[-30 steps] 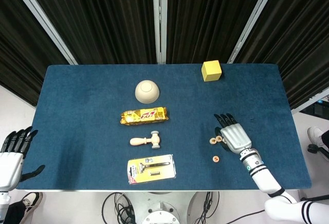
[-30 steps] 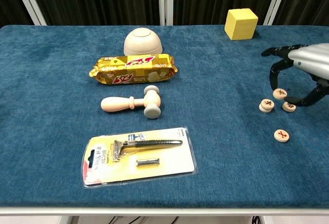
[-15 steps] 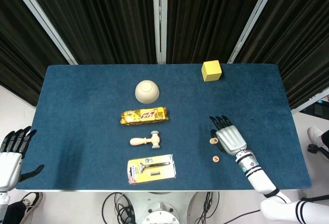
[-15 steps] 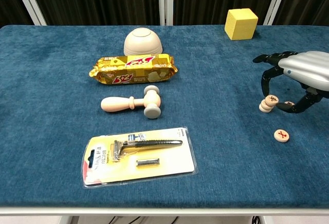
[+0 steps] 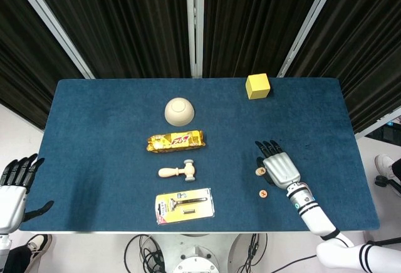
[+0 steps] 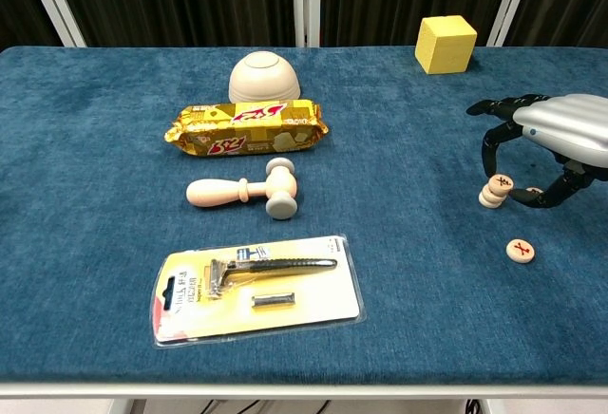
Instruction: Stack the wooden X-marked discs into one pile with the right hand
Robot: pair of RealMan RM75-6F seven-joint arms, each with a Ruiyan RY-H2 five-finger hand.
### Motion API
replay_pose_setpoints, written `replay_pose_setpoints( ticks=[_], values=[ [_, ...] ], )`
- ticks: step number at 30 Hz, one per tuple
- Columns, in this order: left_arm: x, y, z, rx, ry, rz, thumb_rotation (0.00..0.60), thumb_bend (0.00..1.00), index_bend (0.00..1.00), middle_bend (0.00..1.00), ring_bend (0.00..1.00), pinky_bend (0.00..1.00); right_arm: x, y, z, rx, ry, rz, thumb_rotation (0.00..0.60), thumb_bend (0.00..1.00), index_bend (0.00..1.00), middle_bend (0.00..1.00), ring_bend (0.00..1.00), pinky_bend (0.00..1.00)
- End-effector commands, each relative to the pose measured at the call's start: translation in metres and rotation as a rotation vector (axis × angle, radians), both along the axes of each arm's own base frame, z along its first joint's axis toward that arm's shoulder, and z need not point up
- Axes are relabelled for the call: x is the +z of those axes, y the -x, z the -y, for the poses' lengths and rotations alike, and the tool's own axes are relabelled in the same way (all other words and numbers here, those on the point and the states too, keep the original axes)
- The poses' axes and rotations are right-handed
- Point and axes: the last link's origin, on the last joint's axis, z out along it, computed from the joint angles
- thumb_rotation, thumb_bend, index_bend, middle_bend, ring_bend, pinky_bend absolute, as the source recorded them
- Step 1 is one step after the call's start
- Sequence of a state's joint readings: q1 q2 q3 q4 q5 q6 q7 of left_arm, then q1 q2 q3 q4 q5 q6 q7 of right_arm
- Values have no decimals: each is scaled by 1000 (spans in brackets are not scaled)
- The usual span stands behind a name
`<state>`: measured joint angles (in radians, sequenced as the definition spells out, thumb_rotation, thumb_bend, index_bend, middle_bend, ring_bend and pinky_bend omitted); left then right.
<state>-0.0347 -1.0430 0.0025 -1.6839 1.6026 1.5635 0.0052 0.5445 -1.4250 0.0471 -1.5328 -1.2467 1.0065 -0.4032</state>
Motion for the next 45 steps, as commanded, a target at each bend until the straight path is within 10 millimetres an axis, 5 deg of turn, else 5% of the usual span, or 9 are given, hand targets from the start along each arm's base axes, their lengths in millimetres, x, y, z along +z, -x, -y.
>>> replay_pose_setpoints(
  ticks=[1,23,31,45],
  values=[
    [0,0,0,1,0,-1,600,138,77,0,0,0,-1,0,1,-4,-2,-2,600,303,501,15,0,0],
    [0,1,-1,2,3,-1,600,138,77,0,0,0,7,-4,-4,8,-6,27,600,272,309,9,0,0],
    [-1,0,-1,1,5,-6,600,138,77,0,0,0,25,-7,-37,98,-30,35,600,272,305,8,0,0],
    [-2,-1,0,1,4,-8,600,138,77,0,0,0,9,17,-64,102,-81,-25,600,267,356,0,0,0]
  ],
)
